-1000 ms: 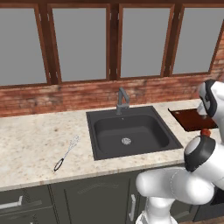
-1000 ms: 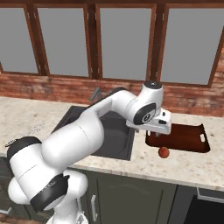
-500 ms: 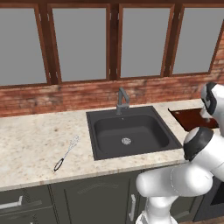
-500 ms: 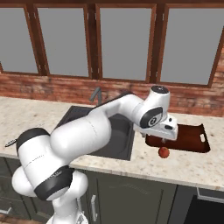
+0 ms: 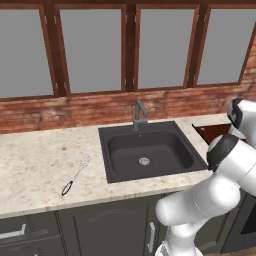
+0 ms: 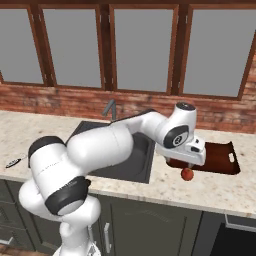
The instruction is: Pick up all produce items and place them in the sink. Turn on the sink faucet to wash them. Then turn the sink off and put them in the tray.
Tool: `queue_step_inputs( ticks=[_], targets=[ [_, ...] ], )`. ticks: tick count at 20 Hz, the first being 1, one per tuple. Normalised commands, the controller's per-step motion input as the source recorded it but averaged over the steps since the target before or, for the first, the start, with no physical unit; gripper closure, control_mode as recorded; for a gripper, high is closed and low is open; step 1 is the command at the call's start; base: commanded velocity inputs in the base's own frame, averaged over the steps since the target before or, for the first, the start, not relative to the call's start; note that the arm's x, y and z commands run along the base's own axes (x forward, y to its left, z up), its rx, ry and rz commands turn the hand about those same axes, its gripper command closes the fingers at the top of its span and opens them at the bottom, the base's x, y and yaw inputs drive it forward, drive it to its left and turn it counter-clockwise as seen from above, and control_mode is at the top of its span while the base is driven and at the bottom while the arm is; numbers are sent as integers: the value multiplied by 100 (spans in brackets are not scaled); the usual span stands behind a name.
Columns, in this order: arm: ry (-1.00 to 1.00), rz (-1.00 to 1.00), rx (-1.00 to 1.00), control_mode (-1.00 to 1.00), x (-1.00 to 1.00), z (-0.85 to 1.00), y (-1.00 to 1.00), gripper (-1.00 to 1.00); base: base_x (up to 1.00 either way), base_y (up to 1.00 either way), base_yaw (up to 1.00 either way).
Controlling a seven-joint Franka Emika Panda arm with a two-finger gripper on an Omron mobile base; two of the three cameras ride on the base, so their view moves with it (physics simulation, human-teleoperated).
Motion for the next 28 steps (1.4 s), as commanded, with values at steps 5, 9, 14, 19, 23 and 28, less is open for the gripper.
queue_step_inputs(
  ticks=[5, 9, 14, 19, 23, 28],
  targets=[
    [7, 0, 0, -100, 14, -25, -5, -100, 0, 0, 0],
    [7, 0, 0, -100, 14, -23, -4, -100, 0, 0, 0],
    [5, 0, 0, -100, 15, -21, -9, -100, 0, 0, 0],
    [2, 0, 0, -100, 13, -18, -12, -100, 0, 0, 0],
    [1, 0, 0, -100, 11, -19, -11, -100, 0, 0, 0],
    [0, 0, 0, -100, 1, -17, -7, -100, 0, 0, 0]
  ],
)
